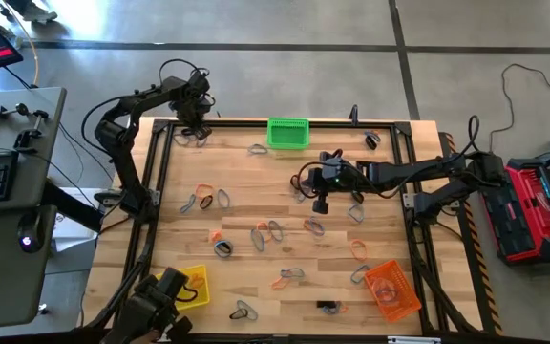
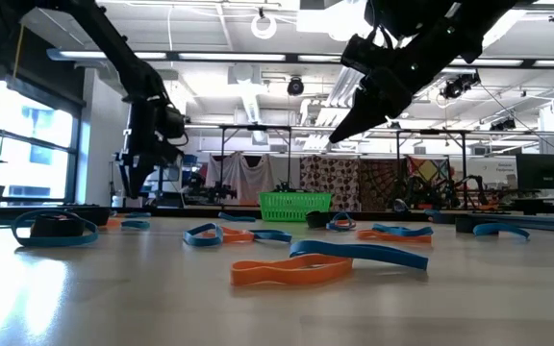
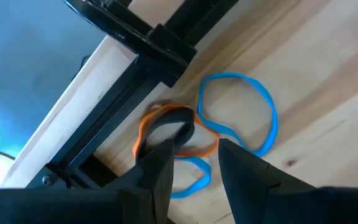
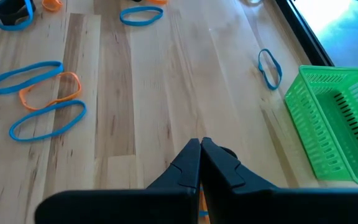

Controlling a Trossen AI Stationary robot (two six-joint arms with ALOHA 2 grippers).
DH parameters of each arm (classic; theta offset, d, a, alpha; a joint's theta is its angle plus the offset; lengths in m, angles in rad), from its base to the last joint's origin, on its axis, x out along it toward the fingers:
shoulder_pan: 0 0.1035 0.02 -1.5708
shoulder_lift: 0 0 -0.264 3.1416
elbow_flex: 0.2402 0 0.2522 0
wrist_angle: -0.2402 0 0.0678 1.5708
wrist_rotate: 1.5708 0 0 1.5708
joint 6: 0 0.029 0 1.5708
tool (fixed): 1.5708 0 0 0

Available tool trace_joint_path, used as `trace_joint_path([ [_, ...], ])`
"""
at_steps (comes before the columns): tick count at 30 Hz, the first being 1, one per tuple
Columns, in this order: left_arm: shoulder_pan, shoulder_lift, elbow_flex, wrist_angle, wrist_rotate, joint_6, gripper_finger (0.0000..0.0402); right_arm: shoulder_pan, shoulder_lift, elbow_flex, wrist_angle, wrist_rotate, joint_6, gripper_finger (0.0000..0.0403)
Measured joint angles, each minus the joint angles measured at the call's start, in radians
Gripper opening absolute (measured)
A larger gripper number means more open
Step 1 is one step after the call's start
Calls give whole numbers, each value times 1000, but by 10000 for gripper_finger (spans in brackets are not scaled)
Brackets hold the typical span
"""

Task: Sort rubber bands into baskets
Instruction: Put the black rubber band into the green bin

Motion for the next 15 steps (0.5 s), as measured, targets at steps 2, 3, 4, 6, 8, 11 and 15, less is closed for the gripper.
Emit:
trace_joint_path([
  [2,0,12,0,8,0,-1,120,0,0,0,0,0,0,0],
  [3,0,18,0,12,-1,-1,120,0,0,0,0,0,0,0],
  [4,0,23,0,16,-4,-6,120,0,0,0,0,0,0,0],
  [6,5,34,0,24,-5,-9,120,0,0,0,0,0,1,0],
  [8,12,44,0,34,-6,-17,120,0,0,0,0,1,2,0],
  [11,22,60,0,42,-8,-30,120,0,0,0,0,1,2,0],
  [15,29,75,0,51,-8,-45,120,0,0,0,-1,3,2,0],
])
